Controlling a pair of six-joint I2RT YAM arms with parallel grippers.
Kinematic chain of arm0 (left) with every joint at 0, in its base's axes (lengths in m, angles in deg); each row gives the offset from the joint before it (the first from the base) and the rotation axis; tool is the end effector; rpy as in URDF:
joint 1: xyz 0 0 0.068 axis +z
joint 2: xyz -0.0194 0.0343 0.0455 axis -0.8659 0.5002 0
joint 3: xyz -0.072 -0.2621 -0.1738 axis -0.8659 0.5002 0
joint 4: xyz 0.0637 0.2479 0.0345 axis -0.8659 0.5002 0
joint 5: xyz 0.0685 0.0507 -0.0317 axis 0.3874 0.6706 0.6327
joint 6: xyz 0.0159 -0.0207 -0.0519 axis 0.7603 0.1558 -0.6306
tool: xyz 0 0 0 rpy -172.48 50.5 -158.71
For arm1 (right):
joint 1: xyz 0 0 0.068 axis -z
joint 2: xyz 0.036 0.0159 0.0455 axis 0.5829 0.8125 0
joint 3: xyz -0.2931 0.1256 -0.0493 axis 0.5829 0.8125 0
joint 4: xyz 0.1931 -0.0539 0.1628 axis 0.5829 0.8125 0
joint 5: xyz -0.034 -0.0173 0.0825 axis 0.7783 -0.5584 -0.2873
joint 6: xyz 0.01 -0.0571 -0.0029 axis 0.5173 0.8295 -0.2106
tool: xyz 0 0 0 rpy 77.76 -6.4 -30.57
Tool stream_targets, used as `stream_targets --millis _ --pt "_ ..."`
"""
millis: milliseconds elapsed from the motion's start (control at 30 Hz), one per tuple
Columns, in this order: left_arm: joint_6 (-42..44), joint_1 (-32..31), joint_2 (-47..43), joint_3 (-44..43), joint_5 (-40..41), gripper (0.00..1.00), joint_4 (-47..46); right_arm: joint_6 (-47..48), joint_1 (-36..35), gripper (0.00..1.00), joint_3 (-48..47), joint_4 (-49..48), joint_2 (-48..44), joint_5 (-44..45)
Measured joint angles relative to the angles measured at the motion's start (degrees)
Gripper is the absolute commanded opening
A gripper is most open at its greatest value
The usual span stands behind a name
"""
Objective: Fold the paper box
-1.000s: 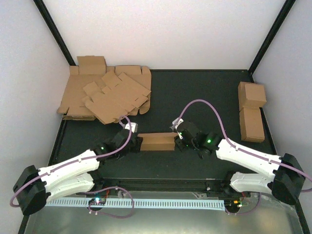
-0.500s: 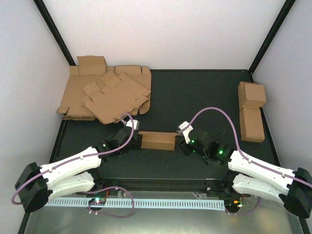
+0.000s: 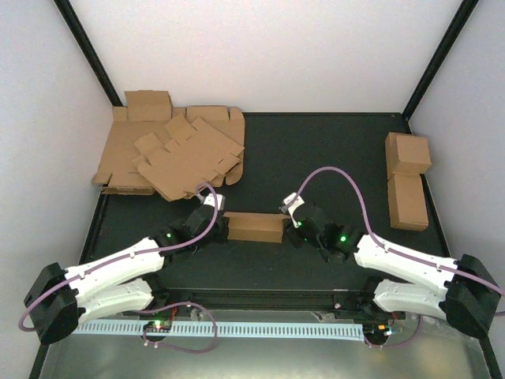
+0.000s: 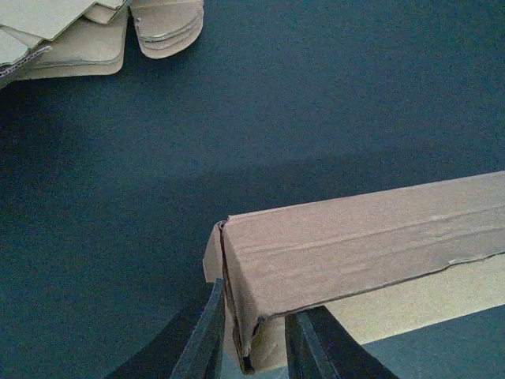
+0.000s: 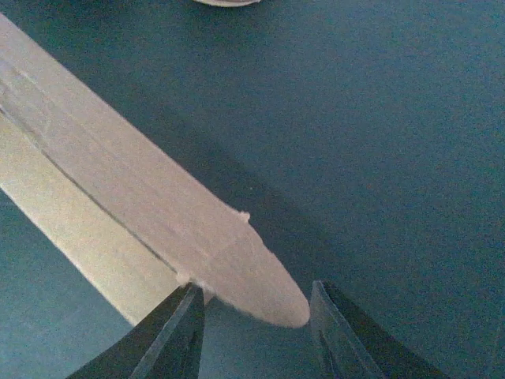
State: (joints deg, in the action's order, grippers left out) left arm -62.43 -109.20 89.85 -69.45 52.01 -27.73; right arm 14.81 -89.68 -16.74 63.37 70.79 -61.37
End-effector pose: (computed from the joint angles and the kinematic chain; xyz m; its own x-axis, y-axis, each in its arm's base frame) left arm 0.1209 -0.1219 0.2441 -0.6992 0.0070 -0.7149 0.2486 0.9399 -0.2340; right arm 0.1239 0.1512 0.2551 -0.5057 -0.4455 -0.7388 -0.5919 0.8022 -0.0786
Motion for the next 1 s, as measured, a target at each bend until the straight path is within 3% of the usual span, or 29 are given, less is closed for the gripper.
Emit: stream_targets --millis 500,600,1000 --pt "1.7 0.1 4.6 -1.7 0.2 0.22 -0.8 5.8 0.0 0.18 -2.7 -2.6 4.7 -1.2" --pt "2.3 0.2 5.4 -2.2 0.6 0.21 -0.8 7.0 0.0 0.08 -2.9 -3.0 5.5 -2.0" --pt "2.8 0.8 7.4 -3.4 1.7 0.20 -1.0 4.7 0.0 0.05 -5.5 -0.1 6.4 -1.7"
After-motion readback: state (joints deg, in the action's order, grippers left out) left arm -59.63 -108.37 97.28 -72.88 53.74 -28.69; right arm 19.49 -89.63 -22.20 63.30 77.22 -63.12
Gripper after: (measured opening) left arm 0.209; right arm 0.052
